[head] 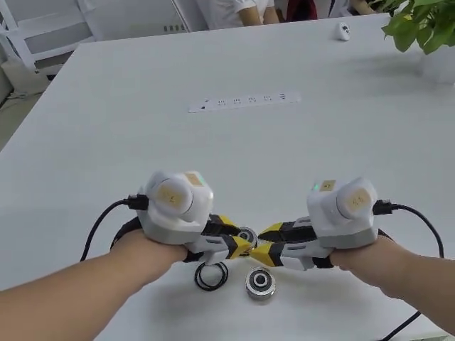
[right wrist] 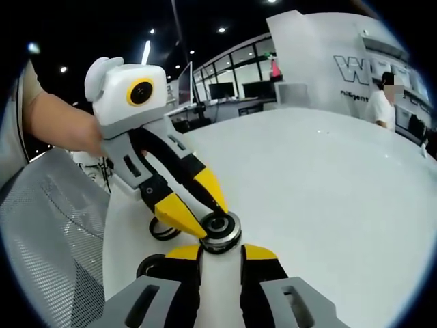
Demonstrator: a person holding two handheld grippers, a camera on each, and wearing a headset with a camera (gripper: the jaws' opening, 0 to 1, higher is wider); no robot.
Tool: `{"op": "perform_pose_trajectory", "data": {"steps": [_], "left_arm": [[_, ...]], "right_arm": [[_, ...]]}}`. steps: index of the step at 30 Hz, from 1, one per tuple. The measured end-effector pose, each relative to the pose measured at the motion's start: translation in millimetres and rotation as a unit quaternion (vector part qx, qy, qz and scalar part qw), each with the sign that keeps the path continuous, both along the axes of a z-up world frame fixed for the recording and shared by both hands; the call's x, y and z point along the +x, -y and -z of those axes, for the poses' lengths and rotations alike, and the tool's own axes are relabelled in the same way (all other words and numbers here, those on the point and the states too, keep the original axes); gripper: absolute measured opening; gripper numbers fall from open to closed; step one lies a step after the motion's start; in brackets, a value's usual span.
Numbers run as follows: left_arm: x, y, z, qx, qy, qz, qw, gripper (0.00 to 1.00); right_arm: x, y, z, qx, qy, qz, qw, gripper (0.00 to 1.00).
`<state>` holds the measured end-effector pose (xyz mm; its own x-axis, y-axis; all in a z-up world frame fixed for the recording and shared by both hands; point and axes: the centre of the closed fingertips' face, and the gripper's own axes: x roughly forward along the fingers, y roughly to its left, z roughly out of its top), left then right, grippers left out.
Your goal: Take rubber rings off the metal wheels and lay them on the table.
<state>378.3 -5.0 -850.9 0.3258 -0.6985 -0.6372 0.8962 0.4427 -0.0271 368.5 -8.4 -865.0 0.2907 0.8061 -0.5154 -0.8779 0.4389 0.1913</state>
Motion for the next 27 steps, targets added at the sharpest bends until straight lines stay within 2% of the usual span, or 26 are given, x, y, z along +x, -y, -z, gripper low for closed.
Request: {"op": "perform_pose_trajectory", "data": {"steps": [1, 4, 12, 16, 21, 27], "left_arm": [[0.4, 0.2, -0.4, 0.002, 0.005, 0.001, 1.0000, 0.16], [1.1, -0.1, -1.2, 0.001, 0.004, -0.005, 1.0000, 0.15], [1.3, -0.3, -0.9, 0.005, 0.012, -0.009, 0.9999, 0.14], [1.9, -0.1, -1.0, 0.002, 0.012, -0.017, 0.9998, 0.14], [1.9, 0.3, -0.8, 0.002, 0.012, -0.021, 0.9997, 0.14], [1.2, 0.2, -0.5, 0.008, 0.019, -0.020, 0.9996, 0.14]], "right_arm": [[0.2, -0.3, 0.1, 0.000, 0.000, 0.000, 1.0000, 0.18], [-0.5, -1.1, 0.4, 0.000, 0.001, -0.002, 1.0000, 0.17], [1.9, 0.3, 1.7, -0.012, 0.019, -0.001, 0.9997, 0.11], [3.5, 3.1, 3.8, -0.006, 0.005, 0.013, 0.9999, 0.01], [2.3, 0.7, 3.8, -0.011, 0.009, 0.015, 0.9998, 0.01], [3.7, 3.3, 4.0, -0.010, -0.007, 0.031, 0.9995, 0.00]]}}
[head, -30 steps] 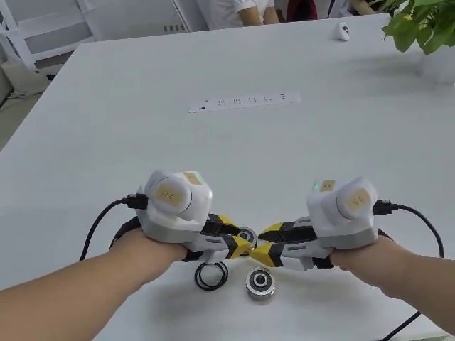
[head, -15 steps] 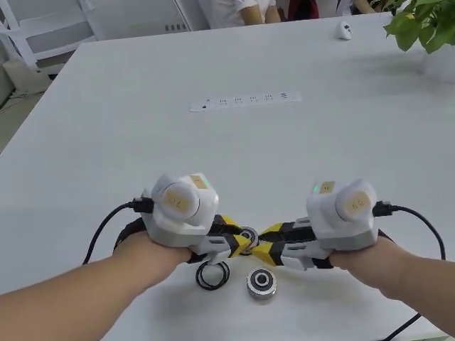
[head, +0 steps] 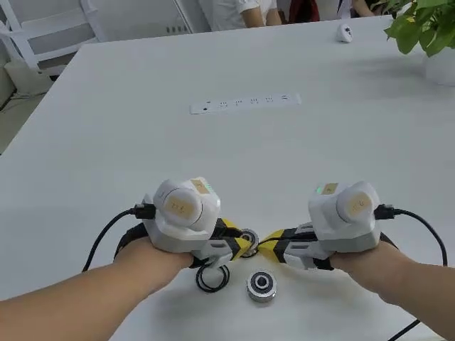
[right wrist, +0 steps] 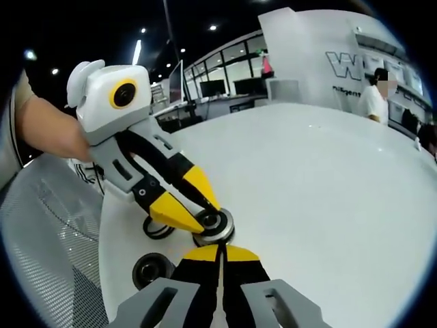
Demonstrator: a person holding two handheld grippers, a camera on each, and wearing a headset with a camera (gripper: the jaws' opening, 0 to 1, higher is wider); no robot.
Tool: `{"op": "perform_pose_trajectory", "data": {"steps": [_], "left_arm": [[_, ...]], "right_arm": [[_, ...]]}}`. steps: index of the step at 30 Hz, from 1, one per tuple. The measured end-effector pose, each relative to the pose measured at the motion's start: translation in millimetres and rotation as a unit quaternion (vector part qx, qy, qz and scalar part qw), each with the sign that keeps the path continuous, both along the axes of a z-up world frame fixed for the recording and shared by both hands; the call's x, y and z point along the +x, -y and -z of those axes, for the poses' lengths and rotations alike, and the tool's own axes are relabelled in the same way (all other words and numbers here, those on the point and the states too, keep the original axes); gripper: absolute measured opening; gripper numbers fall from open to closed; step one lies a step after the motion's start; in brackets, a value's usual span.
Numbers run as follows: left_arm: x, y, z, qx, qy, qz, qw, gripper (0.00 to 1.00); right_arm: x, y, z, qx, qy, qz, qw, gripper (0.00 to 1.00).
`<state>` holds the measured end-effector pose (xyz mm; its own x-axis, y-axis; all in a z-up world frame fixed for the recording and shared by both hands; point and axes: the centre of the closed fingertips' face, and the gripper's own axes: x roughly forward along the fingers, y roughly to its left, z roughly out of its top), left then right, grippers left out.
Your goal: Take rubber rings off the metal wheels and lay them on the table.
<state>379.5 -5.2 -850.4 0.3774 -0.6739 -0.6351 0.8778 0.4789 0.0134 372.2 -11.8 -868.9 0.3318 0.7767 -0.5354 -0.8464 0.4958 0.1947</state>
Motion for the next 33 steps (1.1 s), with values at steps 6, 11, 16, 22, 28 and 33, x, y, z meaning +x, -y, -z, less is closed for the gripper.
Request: {"op": "perform_pose_trajectory", "data": {"steps": [6, 11, 16, 22, 28, 33], "left_arm": [[0.2, -0.1, 0.1, 0.006, 0.006, 0.002, 1.0000, 0.13], [0.3, 0.0, 0.2, 0.011, 0.011, 0.003, 0.9999, 0.13], [0.1, 0.4, 0.0, 0.012, 0.012, 0.001, 0.9999, 0.12], [-0.3, 0.5, 0.3, 0.012, 0.012, 0.003, 0.9999, 0.12], [-0.4, 0.4, 0.1, 0.014, 0.013, 0.004, 0.9998, 0.12], [-0.4, 0.2, 0.1, 0.015, 0.016, 0.003, 0.9998, 0.12]], "right_arm": [[-0.2, 1.5, -0.5, 0.016, -0.028, 0.020, 0.9993, 0.00], [0.5, 3.1, -2.8, 0.034, -0.048, 0.036, 0.9976, 0.00], [0.6, 4.7, -3.3, 0.042, -0.060, 0.045, 0.9963, 0.00], [1.0, 6.6, -4.0, 0.045, -0.062, 0.049, 0.9958, 0.00], [1.8, 7.4, -4.3, 0.052, -0.070, 0.055, 0.9947, 0.00], [2.8, 8.3, -7.9, 0.070, -0.082, 0.066, 0.9920, 0.00]]}}
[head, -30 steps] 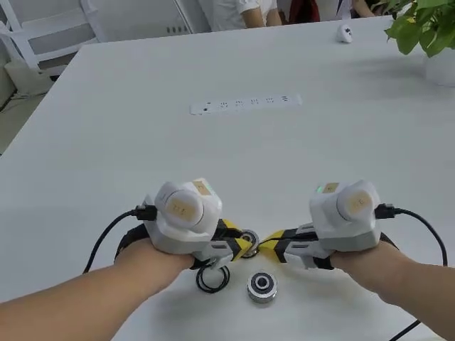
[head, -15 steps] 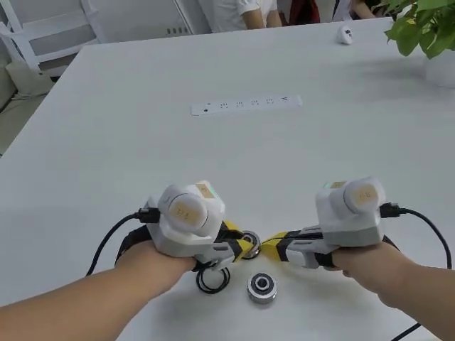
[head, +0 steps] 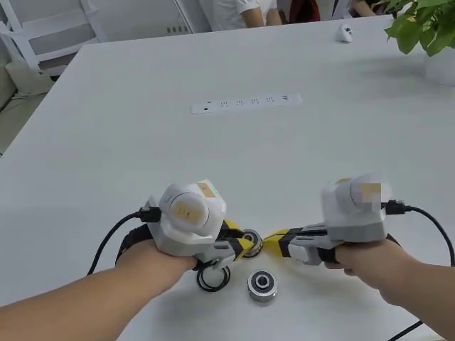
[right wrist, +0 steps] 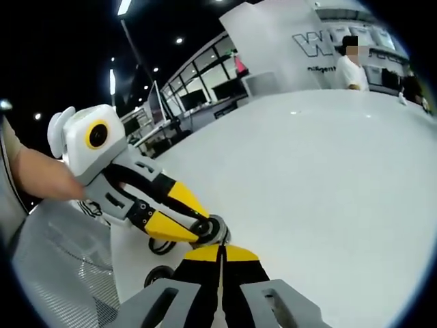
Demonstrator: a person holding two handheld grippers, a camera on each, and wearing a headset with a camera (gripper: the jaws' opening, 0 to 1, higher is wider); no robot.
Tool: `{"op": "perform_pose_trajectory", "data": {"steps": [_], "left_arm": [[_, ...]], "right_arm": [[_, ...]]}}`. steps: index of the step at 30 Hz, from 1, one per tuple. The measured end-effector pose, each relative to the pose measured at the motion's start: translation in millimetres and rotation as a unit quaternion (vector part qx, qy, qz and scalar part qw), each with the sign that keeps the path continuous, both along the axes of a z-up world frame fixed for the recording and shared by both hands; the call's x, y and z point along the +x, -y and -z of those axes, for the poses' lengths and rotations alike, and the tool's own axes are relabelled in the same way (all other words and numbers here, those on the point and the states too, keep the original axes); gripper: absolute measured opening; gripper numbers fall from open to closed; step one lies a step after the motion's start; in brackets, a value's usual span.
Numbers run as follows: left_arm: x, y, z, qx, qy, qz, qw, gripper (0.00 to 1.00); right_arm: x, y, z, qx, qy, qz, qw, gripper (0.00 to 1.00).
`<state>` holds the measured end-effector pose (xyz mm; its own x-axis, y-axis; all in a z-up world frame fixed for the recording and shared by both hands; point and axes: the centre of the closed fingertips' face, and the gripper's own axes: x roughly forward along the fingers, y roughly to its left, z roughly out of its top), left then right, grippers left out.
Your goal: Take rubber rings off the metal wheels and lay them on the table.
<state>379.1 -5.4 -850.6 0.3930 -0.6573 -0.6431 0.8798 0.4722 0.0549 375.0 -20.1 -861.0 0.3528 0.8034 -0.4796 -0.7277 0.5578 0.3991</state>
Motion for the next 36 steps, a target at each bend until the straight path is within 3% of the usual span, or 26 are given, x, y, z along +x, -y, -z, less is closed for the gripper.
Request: {"op": "perform_pose_trajectory", "data": {"steps": [10, 11, 12, 13, 14, 36], "left_arm": [[-0.2, -0.1, 0.4, 0.001, -0.001, 0.001, 1.0000, 0.12], [-0.2, -0.1, 0.4, 0.001, -0.001, 0.002, 1.0000, 0.12], [-0.1, -0.1, 0.4, 0.001, -0.001, 0.002, 1.0000, 0.12], [-0.1, -0.1, 0.4, 0.001, 0.000, 0.002, 1.0000, 0.12], [-0.1, -0.1, 0.4, 0.001, 0.000, 0.002, 1.0000, 0.12], [-1.1, 1.3, 0.4, 0.005, 0.000, -0.002, 1.0000, 0.12]], "right_arm": [[0.5, 0.3, -3.8, 0.027, -0.024, 0.018, 0.9992, 0.00], [0.5, 1.1, -5.0, 0.037, -0.034, 0.025, 0.9984, 0.00], [4.4, -1.5, -13.8, 0.069, -0.038, 0.037, 0.9961, 0.00], [-4.7, -0.6, -9.9, 0.062, -0.071, 0.029, 0.9951, 0.00], [-0.2, 0.8, -9.2, 0.055, -0.049, 0.030, 0.9969, 0.00], [-0.9, -4.0, -13.4, 0.080, -0.073, 0.041, 0.9933, 0.00]]}}
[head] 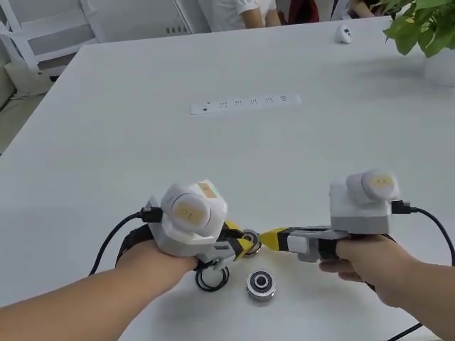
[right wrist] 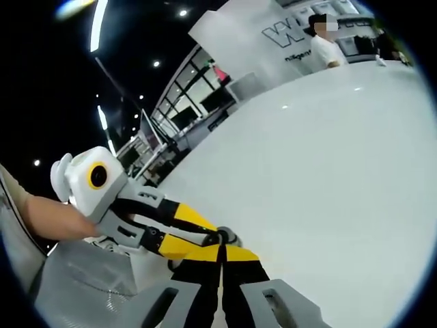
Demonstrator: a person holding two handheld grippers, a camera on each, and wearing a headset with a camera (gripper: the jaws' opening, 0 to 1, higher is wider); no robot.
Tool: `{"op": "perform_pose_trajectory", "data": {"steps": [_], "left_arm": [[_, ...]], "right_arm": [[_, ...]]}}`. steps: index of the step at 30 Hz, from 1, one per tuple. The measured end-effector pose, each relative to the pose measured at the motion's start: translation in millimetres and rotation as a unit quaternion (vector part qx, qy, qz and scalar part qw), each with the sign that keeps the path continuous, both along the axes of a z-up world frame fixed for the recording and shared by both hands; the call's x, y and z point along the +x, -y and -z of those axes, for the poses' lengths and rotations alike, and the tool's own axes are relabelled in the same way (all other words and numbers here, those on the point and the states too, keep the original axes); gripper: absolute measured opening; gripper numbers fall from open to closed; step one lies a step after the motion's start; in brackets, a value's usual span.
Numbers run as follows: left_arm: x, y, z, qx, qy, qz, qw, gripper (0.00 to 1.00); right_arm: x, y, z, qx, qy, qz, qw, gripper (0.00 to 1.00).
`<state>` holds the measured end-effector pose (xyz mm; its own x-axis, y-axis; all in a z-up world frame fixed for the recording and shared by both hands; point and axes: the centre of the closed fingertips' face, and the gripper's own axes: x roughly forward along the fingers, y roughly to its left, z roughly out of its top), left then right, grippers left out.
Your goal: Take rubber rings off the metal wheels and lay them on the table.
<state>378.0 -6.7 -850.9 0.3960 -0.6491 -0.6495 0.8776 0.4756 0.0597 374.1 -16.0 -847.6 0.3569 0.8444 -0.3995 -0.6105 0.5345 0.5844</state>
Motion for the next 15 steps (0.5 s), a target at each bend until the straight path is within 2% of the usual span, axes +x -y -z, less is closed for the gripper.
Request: {"op": "perform_pose_trajectory", "data": {"steps": [15], "left_arm": [[0.0, 0.0, 0.1, 0.002, 0.002, 0.001, 1.0000, 0.12]], "right_arm": [[-2.1, -4.2, -1.4, 0.002, 0.003, -0.010, 0.9999, 0.00]]}}
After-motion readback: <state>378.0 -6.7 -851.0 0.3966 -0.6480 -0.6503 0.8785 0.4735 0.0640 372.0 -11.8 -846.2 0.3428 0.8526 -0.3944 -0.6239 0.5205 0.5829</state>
